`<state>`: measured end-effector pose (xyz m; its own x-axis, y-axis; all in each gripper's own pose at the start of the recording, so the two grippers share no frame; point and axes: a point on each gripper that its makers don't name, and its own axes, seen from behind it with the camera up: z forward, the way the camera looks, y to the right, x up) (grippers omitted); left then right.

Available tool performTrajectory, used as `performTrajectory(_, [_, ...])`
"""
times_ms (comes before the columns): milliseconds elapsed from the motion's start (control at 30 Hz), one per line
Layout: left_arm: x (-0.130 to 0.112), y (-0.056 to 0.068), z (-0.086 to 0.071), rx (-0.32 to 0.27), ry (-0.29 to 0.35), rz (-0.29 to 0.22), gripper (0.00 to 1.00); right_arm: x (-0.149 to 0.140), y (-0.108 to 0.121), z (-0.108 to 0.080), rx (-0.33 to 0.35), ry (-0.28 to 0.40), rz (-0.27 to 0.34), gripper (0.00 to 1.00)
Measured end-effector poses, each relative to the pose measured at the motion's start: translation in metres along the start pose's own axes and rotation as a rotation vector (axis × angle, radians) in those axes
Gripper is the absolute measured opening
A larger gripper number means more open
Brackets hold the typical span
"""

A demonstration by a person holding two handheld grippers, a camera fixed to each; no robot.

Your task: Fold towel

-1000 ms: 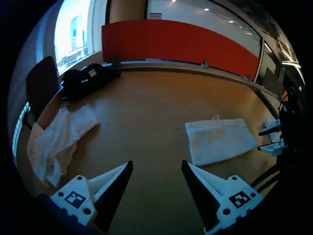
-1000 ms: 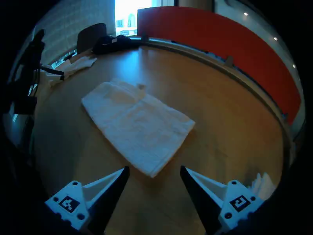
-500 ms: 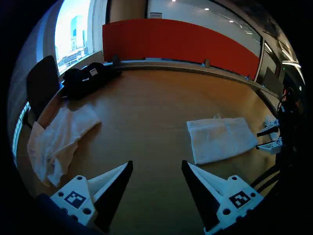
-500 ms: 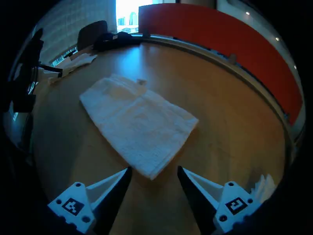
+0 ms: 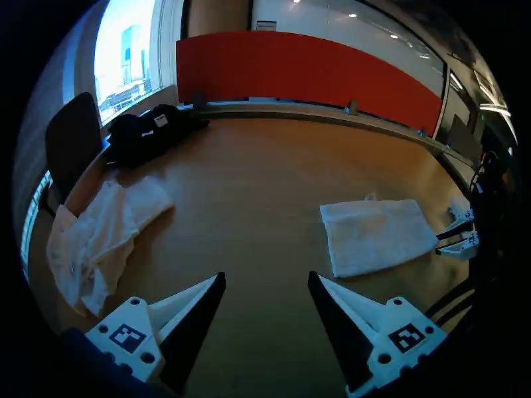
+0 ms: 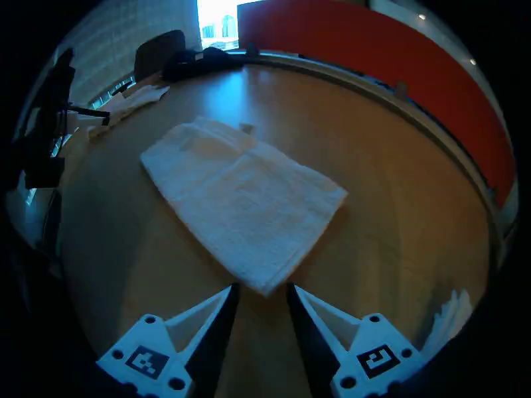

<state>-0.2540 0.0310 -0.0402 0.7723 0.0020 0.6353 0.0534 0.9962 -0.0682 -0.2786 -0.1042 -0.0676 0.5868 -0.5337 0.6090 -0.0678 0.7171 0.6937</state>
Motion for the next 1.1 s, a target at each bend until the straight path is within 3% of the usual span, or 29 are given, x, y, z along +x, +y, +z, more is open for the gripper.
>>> performTrajectory(267, [-0.001,0.000,0.000,-0.001,0.001,-0.002,0.92,0.003,0.000,0.002,-0.005,0.008,-0.004,0.45])
performTrajectory(433, [0.000,-0.001,-0.001,0.000,0.002,-0.003,0.92,0.004,0.001,0.002,-0.012,0.005,-0.008,0.21])
performTrajectory(567, [0.000,-0.002,-0.001,0.001,0.004,-0.005,0.92,0.006,0.000,0.002,-0.011,0.007,-0.001,0.12])
performTrajectory(900, [0.001,-0.002,-0.002,0.000,0.007,-0.008,0.92,0.020,-0.001,-0.003,-0.017,0.036,-0.008,0.08])
performTrajectory(1100, [0.003,-0.004,-0.003,0.001,0.012,-0.010,0.92,0.046,-0.002,-0.013,-0.026,0.076,-0.025,0.08])
